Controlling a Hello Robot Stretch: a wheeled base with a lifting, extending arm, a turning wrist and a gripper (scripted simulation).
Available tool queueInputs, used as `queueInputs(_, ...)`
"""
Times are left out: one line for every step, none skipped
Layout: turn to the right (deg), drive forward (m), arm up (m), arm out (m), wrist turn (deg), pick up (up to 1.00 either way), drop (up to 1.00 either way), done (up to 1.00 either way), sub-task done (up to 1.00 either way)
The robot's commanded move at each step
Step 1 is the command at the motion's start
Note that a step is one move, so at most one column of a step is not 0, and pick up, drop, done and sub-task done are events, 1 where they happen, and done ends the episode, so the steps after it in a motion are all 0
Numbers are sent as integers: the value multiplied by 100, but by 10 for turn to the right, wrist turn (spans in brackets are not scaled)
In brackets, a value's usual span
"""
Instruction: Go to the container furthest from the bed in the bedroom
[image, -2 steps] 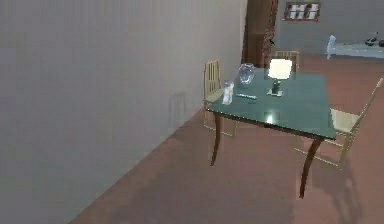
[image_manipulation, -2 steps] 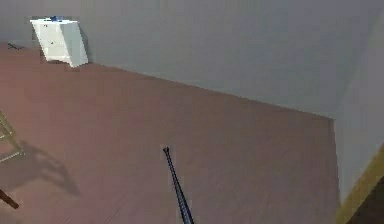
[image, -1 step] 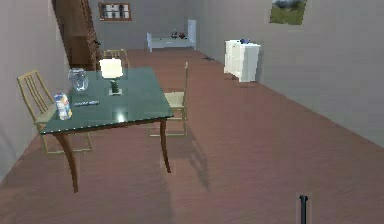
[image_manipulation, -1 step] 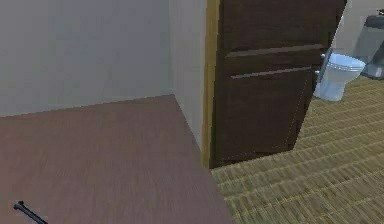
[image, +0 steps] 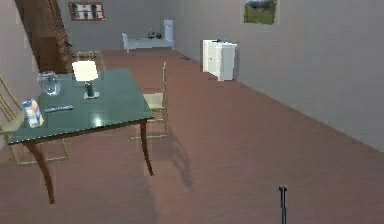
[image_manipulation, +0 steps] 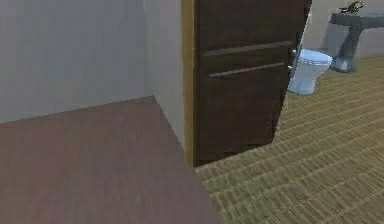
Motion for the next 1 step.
queueInputs(0, 10, 0, 0, 0, 0, 0, 0, 0)
